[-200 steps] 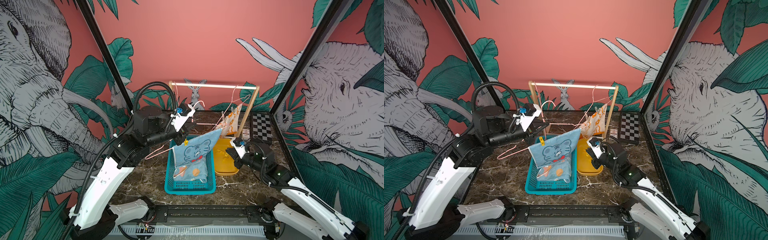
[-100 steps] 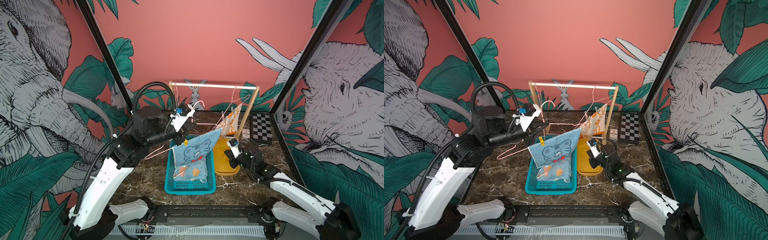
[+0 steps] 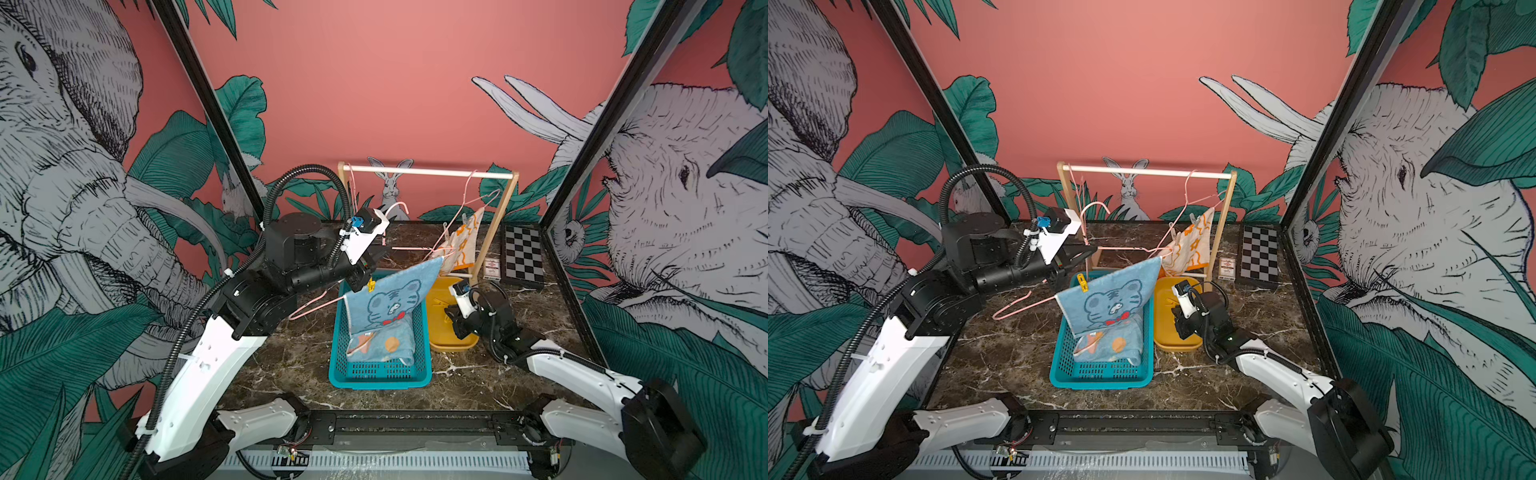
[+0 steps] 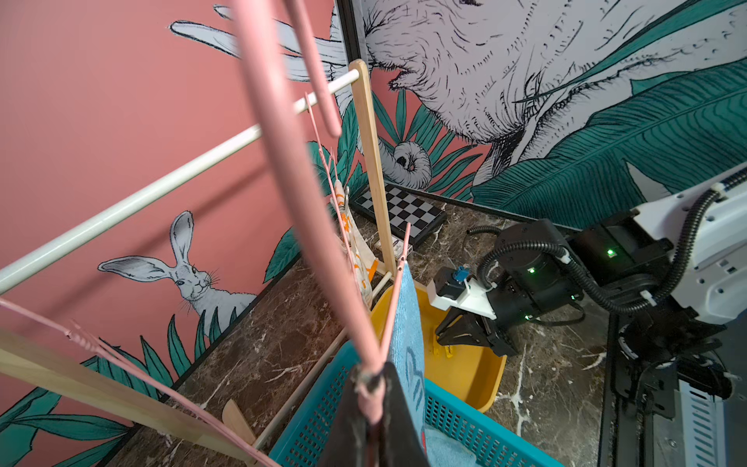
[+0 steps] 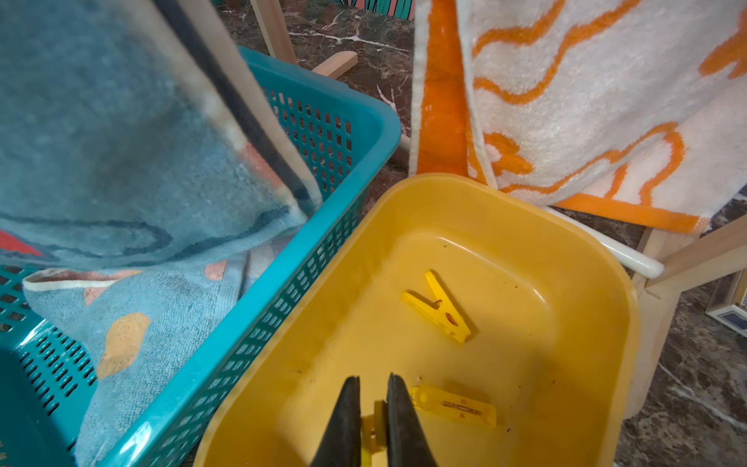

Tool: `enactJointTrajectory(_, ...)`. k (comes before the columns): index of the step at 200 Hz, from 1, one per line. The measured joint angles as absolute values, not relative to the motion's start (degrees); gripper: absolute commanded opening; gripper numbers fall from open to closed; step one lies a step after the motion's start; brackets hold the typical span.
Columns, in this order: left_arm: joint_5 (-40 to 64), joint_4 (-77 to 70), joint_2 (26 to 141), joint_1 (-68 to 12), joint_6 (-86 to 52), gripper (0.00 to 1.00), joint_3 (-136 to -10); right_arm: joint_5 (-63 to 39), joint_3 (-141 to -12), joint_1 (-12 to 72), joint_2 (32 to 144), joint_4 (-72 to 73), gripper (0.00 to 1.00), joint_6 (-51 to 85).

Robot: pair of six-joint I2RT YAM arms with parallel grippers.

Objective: Remove the clothespins securing towels to the hanger
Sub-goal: Place the clothespin in the storage box.

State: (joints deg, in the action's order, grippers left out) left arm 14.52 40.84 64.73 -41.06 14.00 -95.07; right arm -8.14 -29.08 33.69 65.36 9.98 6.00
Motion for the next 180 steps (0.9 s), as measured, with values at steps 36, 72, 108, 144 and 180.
enactJointTrajectory(36,14.6,40.8,64.7,-41.1,14.0,0.0,-95.1,-8.1,-29.1,33.7,67.2,10.9,0.17,6.6)
enactJointTrajectory(72,14.8,40.9,64.6,-41.1,14.0,0.0,-94.7,-8.1,-29.1,33.7,68.3,11.7,0.23,7.1)
enactJointTrajectory(108,15.1,40.8,64.4,-41.1,14.0,0.0,-94.0,-8.1,-29.1,33.7,69.3,11.7,0.34,7.3)
enactJointTrajectory(144,15.4,40.8,64.4,-41.1,13.9,0.0,-93.5,-8.0,-29.1,33.7,68.5,11.4,0.46,7.2)
enactJointTrajectory(180,15.3,40.8,64.4,-41.1,13.8,0.0,-93.1,-7.9,-29.1,33.7,64.5,10.1,0.49,6.8)
